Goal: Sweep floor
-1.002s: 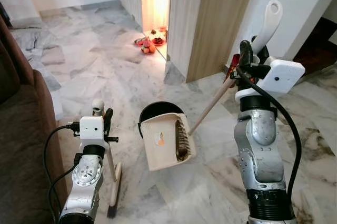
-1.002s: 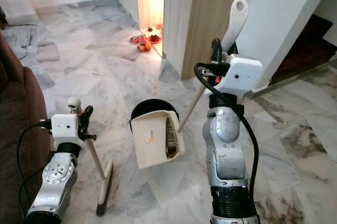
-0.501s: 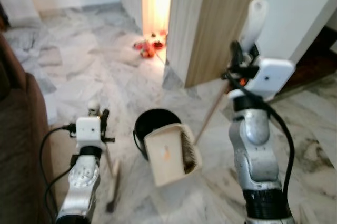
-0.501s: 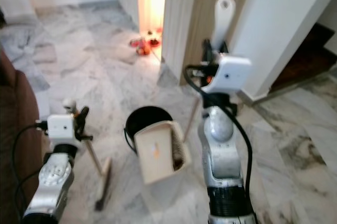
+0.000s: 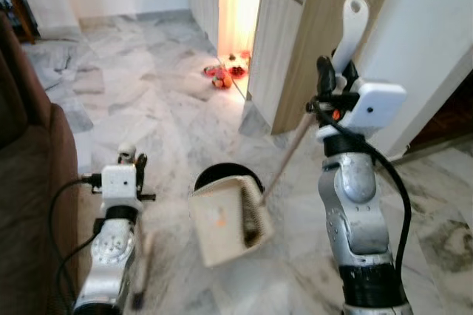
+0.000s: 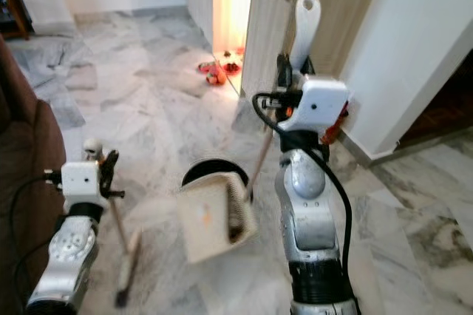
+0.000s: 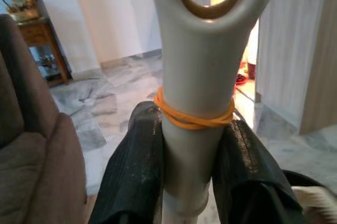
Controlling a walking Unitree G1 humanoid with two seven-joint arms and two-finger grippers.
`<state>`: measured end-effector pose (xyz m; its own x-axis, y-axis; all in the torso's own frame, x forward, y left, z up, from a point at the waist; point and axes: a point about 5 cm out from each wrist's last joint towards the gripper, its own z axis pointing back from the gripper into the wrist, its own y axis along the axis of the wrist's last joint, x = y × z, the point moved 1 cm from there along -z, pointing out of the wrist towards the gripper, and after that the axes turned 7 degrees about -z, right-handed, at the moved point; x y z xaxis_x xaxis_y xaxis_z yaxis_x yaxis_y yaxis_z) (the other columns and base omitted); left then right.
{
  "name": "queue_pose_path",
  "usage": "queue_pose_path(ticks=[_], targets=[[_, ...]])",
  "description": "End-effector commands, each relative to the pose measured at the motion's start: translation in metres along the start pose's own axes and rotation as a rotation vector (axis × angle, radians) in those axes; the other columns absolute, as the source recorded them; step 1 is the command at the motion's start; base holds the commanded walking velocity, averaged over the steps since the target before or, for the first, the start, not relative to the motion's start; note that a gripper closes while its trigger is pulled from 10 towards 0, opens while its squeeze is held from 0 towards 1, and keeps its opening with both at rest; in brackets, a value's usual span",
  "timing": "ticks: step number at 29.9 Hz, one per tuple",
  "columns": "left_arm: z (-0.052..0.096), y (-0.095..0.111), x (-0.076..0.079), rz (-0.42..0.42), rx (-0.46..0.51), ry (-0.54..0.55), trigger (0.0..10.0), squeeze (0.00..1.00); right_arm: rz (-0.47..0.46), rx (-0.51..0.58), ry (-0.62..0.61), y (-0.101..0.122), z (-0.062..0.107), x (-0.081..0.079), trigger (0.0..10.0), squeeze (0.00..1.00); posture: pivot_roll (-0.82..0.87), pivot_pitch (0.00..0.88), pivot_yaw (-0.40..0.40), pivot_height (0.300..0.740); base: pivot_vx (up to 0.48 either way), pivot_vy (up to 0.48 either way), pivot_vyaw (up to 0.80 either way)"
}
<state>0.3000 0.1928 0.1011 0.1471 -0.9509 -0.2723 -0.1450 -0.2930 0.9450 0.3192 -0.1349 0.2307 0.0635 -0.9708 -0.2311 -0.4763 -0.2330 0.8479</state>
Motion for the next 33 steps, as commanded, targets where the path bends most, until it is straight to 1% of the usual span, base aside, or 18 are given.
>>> queue_pose_path(ticks=[1,17,20,33], targets=[[-0.0058,0.0135,-0.0008,0.013,0.061,0.004,10.0,0.0,-0.007,0.078,0.032,0.0162,-0.0065,-0.0091,10.0,0.0,0.12,0.0,-0.037,0.74,0.262,0.0,0.0],[-0.0057,0.0139,-0.0004,0.016,0.062,0.008,10.0,0.0,-0.013,0.081,0.038,0.0166,-0.007,-0.0103,10.0,0.0,0.12,0.0,-0.04,0.74,0.26,0.0,0.0],[-0.0056,0.0137,-0.0007,0.017,0.062,0.008,10.0,0.0,-0.015,0.08,0.04,0.0162,-0.0069,-0.011,10.0,0.0,0.12,0.0,-0.04,0.74,0.0,0.0,0.0],[-0.0056,0.0137,0.0012,0.023,0.061,0.003,10.0,0.0,-0.015,0.083,0.035,0.017,-0.007,-0.0096,10.0,0.0,0.12,0.0,-0.041,0.74,0.329,0.0,0.0]])
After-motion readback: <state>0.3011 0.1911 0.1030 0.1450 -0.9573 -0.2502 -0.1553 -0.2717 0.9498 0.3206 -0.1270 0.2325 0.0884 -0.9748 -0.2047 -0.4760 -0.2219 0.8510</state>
